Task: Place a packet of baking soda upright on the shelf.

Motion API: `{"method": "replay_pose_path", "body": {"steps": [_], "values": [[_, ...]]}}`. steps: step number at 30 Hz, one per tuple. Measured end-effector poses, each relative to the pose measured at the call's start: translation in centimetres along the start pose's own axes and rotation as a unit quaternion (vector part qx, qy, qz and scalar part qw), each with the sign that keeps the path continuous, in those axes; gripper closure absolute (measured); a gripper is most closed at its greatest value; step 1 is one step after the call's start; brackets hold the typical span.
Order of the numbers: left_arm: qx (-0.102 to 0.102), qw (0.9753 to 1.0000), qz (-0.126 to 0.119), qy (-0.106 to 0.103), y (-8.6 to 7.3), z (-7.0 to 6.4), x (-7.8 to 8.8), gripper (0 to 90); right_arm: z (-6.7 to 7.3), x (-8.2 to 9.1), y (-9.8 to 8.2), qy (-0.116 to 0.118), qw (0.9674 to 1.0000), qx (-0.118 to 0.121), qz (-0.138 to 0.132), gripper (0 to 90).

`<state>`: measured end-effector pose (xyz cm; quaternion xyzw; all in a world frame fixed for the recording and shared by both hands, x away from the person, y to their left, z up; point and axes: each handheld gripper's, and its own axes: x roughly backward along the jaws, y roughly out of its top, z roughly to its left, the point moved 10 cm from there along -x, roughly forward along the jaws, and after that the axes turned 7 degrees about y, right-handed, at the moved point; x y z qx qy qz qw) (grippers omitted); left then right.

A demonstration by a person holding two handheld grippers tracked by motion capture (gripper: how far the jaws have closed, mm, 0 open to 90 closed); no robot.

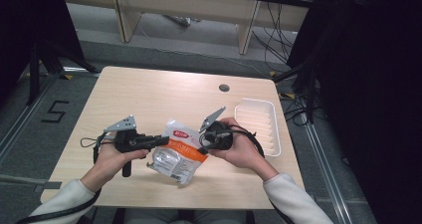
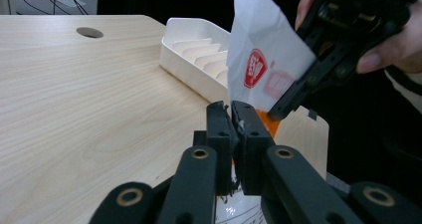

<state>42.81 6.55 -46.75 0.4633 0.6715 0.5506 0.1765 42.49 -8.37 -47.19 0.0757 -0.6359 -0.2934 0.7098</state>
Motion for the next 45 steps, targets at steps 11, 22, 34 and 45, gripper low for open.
{"method": "replay_pose_path", "body": {"steps": [11, 22, 34, 45], "values": [[-0.030, 0.9986, 0.009, 0.042, -2.3, 1.0, 0.7, 45.2, 0.8, 1.1, 1.4, -0.009, 0.9990, 0.016, 0.041, 90.0], [-0.035, 0.9919, 0.003, 0.122, -4.5, 3.1, 3.5, 32.8, 0.8, 1.8, 2.0, -0.011, 0.9977, 0.037, 0.055, 90.0], [-0.057, 0.9902, 0.022, 0.126, -5.3, 3.4, 2.8, 34.8, 0.2, 2.9, 2.1, -0.015, 0.9941, 0.050, 0.095, 90.0], [-0.046, 0.9909, 0.019, 0.125, -5.4, 3.5, 2.7, 34.8, -0.2, 4.2, 2.2, -0.046, 0.9882, 0.063, 0.132, 90.0]]}}
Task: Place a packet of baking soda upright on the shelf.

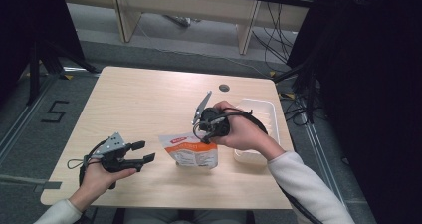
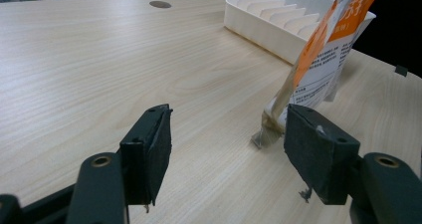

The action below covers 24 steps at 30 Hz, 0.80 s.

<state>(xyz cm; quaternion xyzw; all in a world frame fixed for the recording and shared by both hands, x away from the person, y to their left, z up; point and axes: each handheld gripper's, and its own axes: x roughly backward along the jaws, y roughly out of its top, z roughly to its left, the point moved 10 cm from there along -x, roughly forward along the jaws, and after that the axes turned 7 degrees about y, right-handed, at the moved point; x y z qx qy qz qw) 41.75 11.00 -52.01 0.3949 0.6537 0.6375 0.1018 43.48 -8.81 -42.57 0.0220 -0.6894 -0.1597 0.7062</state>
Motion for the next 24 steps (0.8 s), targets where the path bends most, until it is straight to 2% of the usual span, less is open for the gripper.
{"method": "replay_pose_path", "body": {"steps": [4, 5, 6, 7, 8, 10, 11, 15, 18, 20, 21, 24], "values": [[0.000, 1.0000, 0.002, -0.004, -0.1, 0.0, 0.0, 34.9, -0.4, 0.7, 0.1, -0.002, 1.0000, 0.009, 0.004, 90.0], [-0.002, 1.0000, 0.002, -0.004, -0.1, 0.1, 0.0, 34.9, -0.5, 0.9, 0.1, -0.011, 0.9999, 0.001, 0.003, 90.0], [-0.004, 1.0000, 0.002, -0.006, -0.1, 0.1, 0.0, 34.8, -0.7, 1.1, 0.2, -0.010, 0.9999, 0.012, -0.001, 90.0], [-0.005, 1.0000, 0.003, -0.003, -0.1, 0.2, 0.0, 34.8, -0.7, 1.3, 0.1, -0.010, 0.9999, 0.011, -0.002, 90.0], [0.004, 1.0000, 0.002, -0.005, -0.1, 0.1, 0.0, 34.9, -0.9, 1.8, 0.1, -0.014, 0.9999, 0.005, -0.004, 90.0], [0.005, 1.0000, 0.003, -0.004, -0.1, 0.1, 0.0, 34.9, -1.0, 2.0, 0.1, -0.015, 0.9999, 0.006, -0.003, 90.0], [0.008, 0.9999, 0.001, -0.007, -0.1, 0.0, 0.0, 34.7, -1.2, 2.5, 0.2, -0.021, 0.9996, 0.016, -0.004, 90.0], [0.010, 0.9999, 0.002, -0.005, -0.1, 0.1, 0.0, 34.7, -1.4, 3.2, -0.1, -0.026, 0.9996, 0.012, -0.003, 90.0], [0.012, 0.9999, 0.002, -0.004, -0.1, 0.1, 0.0, 34.7, -1.6, 3.4, -0.4, -0.014, 0.9999, 0.007, 0.001, 90.0], [0.013, 0.9999, 0.001, -0.004, -0.1, 0.1, 0.0, 34.7, -1.9, 3.3, -0.5, -0.017, 0.9998, 0.015, -0.001, 90.0], [0.015, 0.9999, 0.001, -0.004, -0.1, 0.1, 0.0, 34.8, -1.9, 3.4, -0.7, -0.015, 0.9999, 0.008, 0.002, 90.0], [0.012, 0.9999, 0.001, -0.004, -0.1, 0.2, 0.0, 34.7, -2.3, 3.6, -1.0, -0.010, 0.9999, 0.006, -0.003, 90.0]]}}
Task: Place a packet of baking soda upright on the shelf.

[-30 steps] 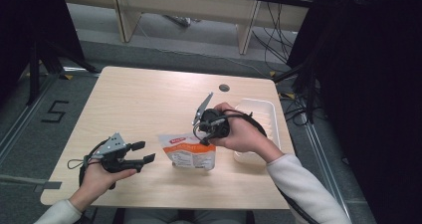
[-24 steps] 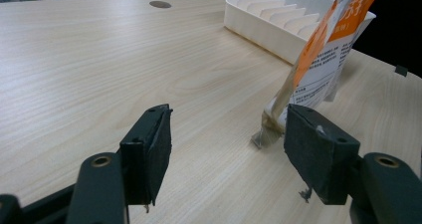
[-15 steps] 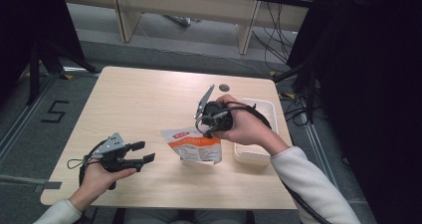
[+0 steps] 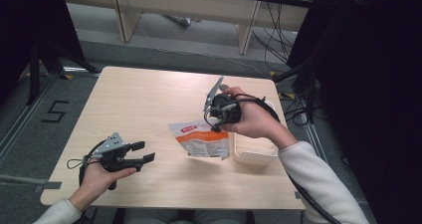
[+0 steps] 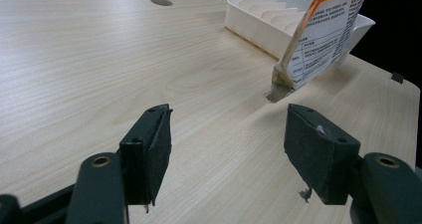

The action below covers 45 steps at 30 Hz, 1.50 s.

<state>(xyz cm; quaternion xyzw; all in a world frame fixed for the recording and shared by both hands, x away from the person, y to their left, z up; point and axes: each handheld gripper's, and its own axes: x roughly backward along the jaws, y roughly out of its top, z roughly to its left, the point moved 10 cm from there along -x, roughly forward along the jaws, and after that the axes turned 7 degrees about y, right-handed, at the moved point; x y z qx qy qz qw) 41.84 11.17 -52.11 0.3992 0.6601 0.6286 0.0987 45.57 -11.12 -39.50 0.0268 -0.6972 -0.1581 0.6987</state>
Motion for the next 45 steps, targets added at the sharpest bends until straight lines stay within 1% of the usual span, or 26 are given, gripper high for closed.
{"method": "replay_pose_path", "body": {"steps": [1, 2, 4, 5, 7, 8, 11, 12, 14, 19, 20, 21, 23, 25, 26, 27, 28, 29, 32, 33, 34, 38, 39, 40, 41, 45], "values": [[0.002, 1.0000, 0.000, -0.001, 0.0, 0.0, 0.0, 34.7, 0.0, 0.1, -0.2, 0.000, 1.0000, -0.006, 0.001, 90.0], [0.007, 1.0000, 0.001, 0.000, 0.0, 0.0, 0.0, 34.7, -0.2, 0.3, -0.4, 0.004, 1.0000, -0.001, 0.001, 90.0], [0.007, 1.0000, 0.001, 0.000, 0.0, 0.0, 0.0, 34.7, -0.2, 0.5, -0.4, 0.002, 1.0000, 0.000, 0.003, 90.0], [0.008, 1.0000, 0.002, -0.001, -0.1, 0.0, 0.0, 34.7, -0.4, 0.9, -0.7, -0.005, 1.0000, -0.004, 0.004, 90.0], [0.008, 1.0000, 0.003, 0.000, -0.1, 0.0, 0.0, 34.7, -0.5, 1.1, -0.7, -0.005, 1.0000, -0.003, 0.002, 90.0], [0.010, 0.9999, 0.001, -0.001, -0.1, 0.0, 0.0, 34.7, -0.7, 1.5, -0.9, -0.011, 0.9999, -0.009, 0.001, 90.0], [0.011, 0.9999, 0.000, -0.003, 0.0, 0.0, -0.1, 34.7, -0.9, 1.9, -1.1, -0.012, 0.9999, -0.008, 0.000, 90.0], [0.012, 0.9999, 0.002, 0.002, -0.1, 0.1, 0.0, 34.7, -1.0, 2.0, -1.1, -0.011, 0.9999, -0.002, -0.001, 90.0], [0.013, 0.9999, 0.000, 0.000, 0.0, 0.0, -0.1, 34.7, -1.1, 2.3, -1.3, -0.016, 0.9998, -0.009, 0.000, 90.0], [0.014, 0.9999, -0.002, 0.001, 0.0, 0.1, -0.1, 34.7, -1.3, 2.5, -1.4, -0.016, 0.9999, -0.006, 0.002, 90.0], [0.014, 0.9999, -0.002, 0.000, 0.0, 0.1, 0.0, 34.7, -1.4, 2.6, -1.4, -0.015, 0.9999, 0.001, 0.000, 90.0], [0.014, 0.9999, -0.002, 0.000, 0.0, 0.1, 0.0, 34.7, -1.4, 2.6, -1.4, -0.015, 0.9999, 0.001, 0.000, 90.0], [0.014, 0.9999, -0.002, 0.001, 0.0, 0.1, 0.0, 34.7, -1.3, 2.8, -1.5, -0.015, 0.9998, -0.010, 0.003, 90.0], [0.014, 0.9999, -0.002, 0.001, 0.0, 0.1, 0.0, 34.7, -1.4, 3.1, -1.4, -0.016, 0.9999, -0.004, 0.000, 90.0], [0.014, 0.9999, -0.002, 0.001, 0.0, 0.1, 0.0, 34.7, -1.4, 3.2, -1.4, -0.020, 0.9997, -0.012, 0.001, 90.0], [0.015, 0.9999, 0.000, 0.001, 0.0, 0.1, 0.0, 34.7, -1.4, 3.2, -1.4, -0.020, 0.9997, -0.012, 0.001, 90.0], [0.012, 0.9999, 0.001, 0.001, -0.1, 0.1, 0.0, 34.7, -1.5, 3.4, -1.3, -0.019, 0.9998, -0.005, -0.004, 90.0], [0.007, 1.0000, -0.002, -0.003, 0.0, 0.1, 0.0, 34.7, -1.5, 3.5, -1.4, -0.018, 0.9998, -0.006, -0.003, 90.0], [0.009, 1.0000, -0.003, -0.002, 0.1, 0.1, 0.0, 34.7, -1.6, 3.7, -1.4, -0.018, 0.9998, -0.001, -0.005, 90.0], [0.015, 0.9999, -0.003, 0.000, 0.0, 0.1, -0.1, 34.7, -1.7, 3.8, -1.5, -0.020, 0.9998, -0.004, -0.003, 90.0], [0.010, 1.0000, -0.001, 0.000, 0.0, 0.1, 0.0, 34.7, -1.7, 3.9, -1.6, -0.020, 0.9998, -0.007, -0.004, 90.0], [0.015, 0.9999, -0.003, -0.002, 0.1, 0.1, 0.0, 34.7, -1.9, 4.2, -1.8, -0.024, 0.9996, -0.014, -0.004, 90.0], [0.016, 0.9999, -0.004, 0.000, 0.1, 0.1, -0.1, 34.7, -1.8, 4.3, -1.9, -0.023, 0.9995, -0.022, -0.002, 90.0], [0.009, 1.0000, -0.003, -0.001, 0.1, 0.1, 0.0, 34.7, -2.0, 4.3, -1.8, -0.022, 0.9997, -0.005, -0.007, 90.0], [0.010, 0.9999, -0.002, 0.001, 0.0, 0.1, 0.0, 34.7, -2.0, 4.4, -2.0, -0.026, 0.9996, -0.014, -0.005, 90.0], [0.010, 0.9999, -0.001, 0.002, 0.0, 0.2, 0.0, 34.7, -2.1, 4.4, -2.1, -0.025, 0.9996, -0.011, -0.006, 90.0]]}}
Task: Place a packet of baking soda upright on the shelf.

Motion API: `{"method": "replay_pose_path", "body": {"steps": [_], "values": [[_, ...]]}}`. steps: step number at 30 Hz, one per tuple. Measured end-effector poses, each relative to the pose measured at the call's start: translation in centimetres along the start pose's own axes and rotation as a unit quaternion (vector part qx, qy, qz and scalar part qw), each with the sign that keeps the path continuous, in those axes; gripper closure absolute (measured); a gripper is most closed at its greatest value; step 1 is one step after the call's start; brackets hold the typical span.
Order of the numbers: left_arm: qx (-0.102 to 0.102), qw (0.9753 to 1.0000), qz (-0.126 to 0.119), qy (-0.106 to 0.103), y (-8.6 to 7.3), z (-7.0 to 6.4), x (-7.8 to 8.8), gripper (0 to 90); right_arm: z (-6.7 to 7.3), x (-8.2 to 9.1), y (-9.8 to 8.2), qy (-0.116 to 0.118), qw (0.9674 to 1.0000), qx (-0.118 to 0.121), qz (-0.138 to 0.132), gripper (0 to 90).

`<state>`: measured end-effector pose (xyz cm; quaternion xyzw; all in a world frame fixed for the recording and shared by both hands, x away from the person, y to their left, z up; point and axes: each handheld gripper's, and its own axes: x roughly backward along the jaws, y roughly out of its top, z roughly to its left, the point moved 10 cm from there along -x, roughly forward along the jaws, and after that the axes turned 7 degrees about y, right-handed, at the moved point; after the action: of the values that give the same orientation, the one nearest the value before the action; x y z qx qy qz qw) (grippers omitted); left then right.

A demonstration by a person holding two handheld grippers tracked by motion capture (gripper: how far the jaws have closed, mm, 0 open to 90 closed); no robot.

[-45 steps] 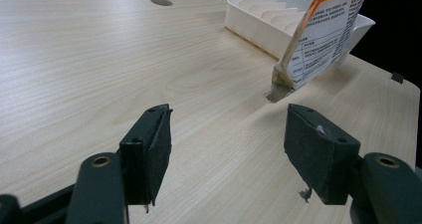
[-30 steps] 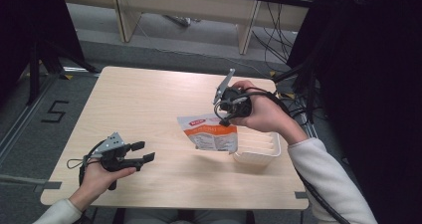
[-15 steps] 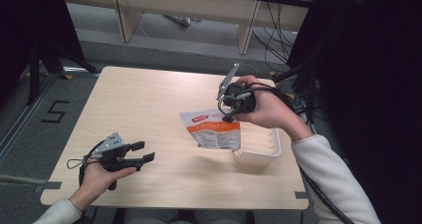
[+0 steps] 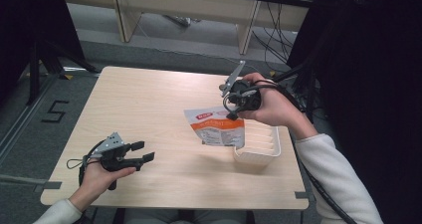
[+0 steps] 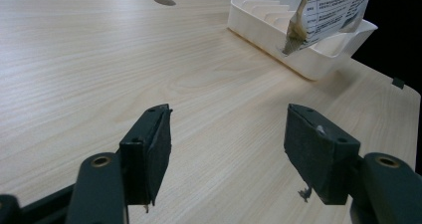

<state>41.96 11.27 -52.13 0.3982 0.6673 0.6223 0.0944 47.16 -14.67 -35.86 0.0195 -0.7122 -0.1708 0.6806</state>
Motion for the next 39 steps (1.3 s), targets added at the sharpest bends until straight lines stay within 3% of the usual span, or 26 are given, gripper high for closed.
{"method": "replay_pose_path", "body": {"steps": [1, 2, 4, 5, 6, 9, 14, 15, 22, 24, 26, 29, 30, 33, 37, 38, 39], "values": [[0.000, 1.0000, 0.000, 0.000, 0.0, 0.0, 0.0, 34.7, -0.1, 0.0, -0.1, 0.001, 1.0000, 0.005, -0.001, 90.0], [0.007, 1.0000, -0.001, 0.002, 0.0, 0.0, 0.0, 34.7, -0.1, 0.2, -0.3, -0.001, 0.9999, -0.011, 0.001, 90.0], [0.008, 1.0000, -0.001, 0.003, 0.0, 0.0, -0.1, 34.8, -0.2, 0.2, -0.4, 0.000, 1.0000, -0.006, 0.000, 90.0], [0.010, 0.9999, -0.001, 0.006, 0.0, 0.1, -0.1, 34.8, -0.1, 0.4, -0.4, 0.002, 0.9998, -0.018, -0.006, 90.0], [0.010, 0.9999, 0.000, 0.006, 0.0, 0.1, -0.1, 34.9, -0.4, 0.6, -0.4, 0.003, 1.0000, 0.003, -0.005, 90.0], [0.011, 0.9999, -0.001, 0.007, 0.0, 0.1, -0.2, 34.9, -0.2, 0.9, -0.5, 0.002, 0.9999, -0.015, -0.007, 90.0], [0.005, 1.0000, -0.001, 0.002, 0.0, 0.1, -0.2, 34.9, -0.4, 1.9, -0.9, 0.003, 0.9997, -0.016, -0.017, 90.0], [0.005, 1.0000, 0.001, 0.004, -0.1, 0.2, -0.2, 35.0, -0.9, 2.2, -1.2, -0.018, 0.9995, -0.020, -0.016, 90.0], [0.008, 0.9999, 0.002, 0.007, -0.1, 0.3, -0.2, 35.3, -1.3, 2.4, -2.4, -0.009, 0.9996, -0.026, -0.010, 90.0], [0.017, 0.9998, 0.000, 0.009, -0.1, 0.3, -0.2, 35.2, -1.4, 2.3, -2.7, -0.002, 0.9996, -0.028, -0.010, 90.0], [0.011, 0.9999, 0.003, 0.007, -0.2, 0.4, -0.3, 35.3, -1.8, 2.5, -2.9, -0.013, 0.9993, -0.032, -0.012, 90.0], [0.021, 0.9997, 0.005, 0.008, -0.2, 0.2, -0.4, 35.3, -1.6, 2.7, -3.0, -0.010, 0.9991, -0.041, -0.008, 90.0], [0.020, 0.9998, 0.006, 0.008, -0.2, 0.2, -0.4, 35.3, -1.7, 2.8, -3.0, -0.006, 0.9994, -0.033, -0.006, 90.0], [0.020, 0.9997, 0.005, 0.010, -0.2, 0.4, -0.3, 35.3, -1.8, 3.0, -3.0, -0.014, 0.9989, -0.042, -0.014, 90.0], [0.026, 0.9996, 0.004, 0.012, -0.2, 0.6, -0.3, 35.3, -1.9, 3.1, -3.4, -0.011, 0.9990, -0.042, -0.011, 90.0], [0.027, 0.9995, 0.004, 0.015, -0.2, 0.6, -0.3, 35.3, -1.6, 3.1, -3.5, -0.002, 0.9986, -0.052, -0.009, 90.0], [0.027, 0.9995, 0.004, 0.018, -0.2, 0.7, -0.2, 35.3, -1.9, 3.1, -3.6, -0.007, 0.9992, -0.038, -0.011, 90.0]]}}
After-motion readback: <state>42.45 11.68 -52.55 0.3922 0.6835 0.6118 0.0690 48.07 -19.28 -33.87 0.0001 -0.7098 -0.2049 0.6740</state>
